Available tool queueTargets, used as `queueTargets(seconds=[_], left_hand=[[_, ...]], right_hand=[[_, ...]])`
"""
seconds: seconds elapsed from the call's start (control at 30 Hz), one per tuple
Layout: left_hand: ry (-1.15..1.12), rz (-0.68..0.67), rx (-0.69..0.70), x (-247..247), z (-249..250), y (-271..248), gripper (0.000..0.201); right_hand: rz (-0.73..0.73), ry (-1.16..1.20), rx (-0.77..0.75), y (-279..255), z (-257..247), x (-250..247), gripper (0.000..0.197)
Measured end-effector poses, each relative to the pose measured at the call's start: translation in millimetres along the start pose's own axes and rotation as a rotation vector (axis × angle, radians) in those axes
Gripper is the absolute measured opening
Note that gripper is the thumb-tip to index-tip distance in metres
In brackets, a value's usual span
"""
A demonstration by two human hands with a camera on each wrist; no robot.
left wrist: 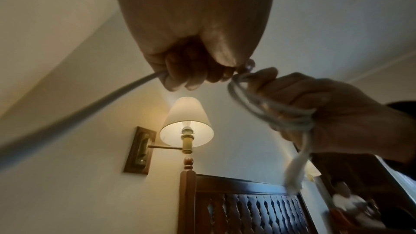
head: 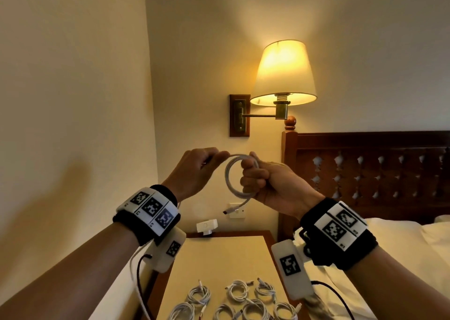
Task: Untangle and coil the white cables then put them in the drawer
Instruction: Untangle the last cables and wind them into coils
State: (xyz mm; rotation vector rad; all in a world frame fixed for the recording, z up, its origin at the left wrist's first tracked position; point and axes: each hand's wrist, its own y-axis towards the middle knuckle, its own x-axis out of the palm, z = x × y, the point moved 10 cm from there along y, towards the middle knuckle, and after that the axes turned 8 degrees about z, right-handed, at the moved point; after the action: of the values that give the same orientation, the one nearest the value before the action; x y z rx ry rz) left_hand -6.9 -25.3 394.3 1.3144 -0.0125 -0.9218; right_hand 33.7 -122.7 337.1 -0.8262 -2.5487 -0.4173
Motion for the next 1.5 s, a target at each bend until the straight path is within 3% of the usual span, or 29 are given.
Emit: queueTargets(seconds=[0.17, 0.3, 0.4, 0.5, 0.57, 0.63, 0.7, 0.8, 0.97, 1.13, 1.27, 1.43, 1.5], left_hand=[[0.034, -0.051, -0.085, 12, -36, -15, 0.036], [0.036, -0.159, -0.177, 21, -70, -42, 0.033], [0.093, -0.417, -0.157, 48, -56, -66, 0.033], [0.137, -0.61, 0.012, 71, 0, -66, 0.027], [0.108, -0.568, 0.094, 68, 35, -51, 0.022], [0.06, -0.388, 0.143, 51, 56, -29, 0.021], [0.094, -0.187, 0.206, 26, 62, -12, 0.022], [0.208, -0.076, 0.236, 12, 51, -6, 0.022], [0.274, 0.018, 0.201, 0, 29, -1, 0.018], [0.168, 0.02, 0.066, -4, -5, -3, 0.031], [0.15, -0.005, -0.006, -4, -39, -16, 0.031], [0.158, -0.081, -0.152, 7, -74, -39, 0.034], [0.191, -0.257, -0.201, 21, -77, -52, 0.036]], right_hand=[[0.053, 0.246, -0.005, 5, -9, -14, 0.042], [0.195, 0.352, -0.201, 2, -51, -43, 0.038], [0.305, 0.124, -0.312, -3, -69, -55, 0.037], [0.357, -0.373, -0.412, 5, -63, -50, 0.038], [0.37, -0.623, -0.461, 11, -54, -42, 0.037], [0.35, -0.752, -0.475, 12, -46, -34, 0.036], [0.305, -0.836, -0.484, 10, -40, -27, 0.037], [0.26, -0.874, -0.461, 5, -32, -18, 0.036], [0.218, -0.675, -0.328, 8, -19, -15, 0.039], [0.029, -0.127, -0.111, 0, -6, -10, 0.039], [-0.061, 0.211, -0.042, -1, -11, -9, 0.038], [0.133, 0.317, -0.202, 3, -41, -40, 0.036], [0.239, 0.178, -0.256, 1, -48, -51, 0.034]])
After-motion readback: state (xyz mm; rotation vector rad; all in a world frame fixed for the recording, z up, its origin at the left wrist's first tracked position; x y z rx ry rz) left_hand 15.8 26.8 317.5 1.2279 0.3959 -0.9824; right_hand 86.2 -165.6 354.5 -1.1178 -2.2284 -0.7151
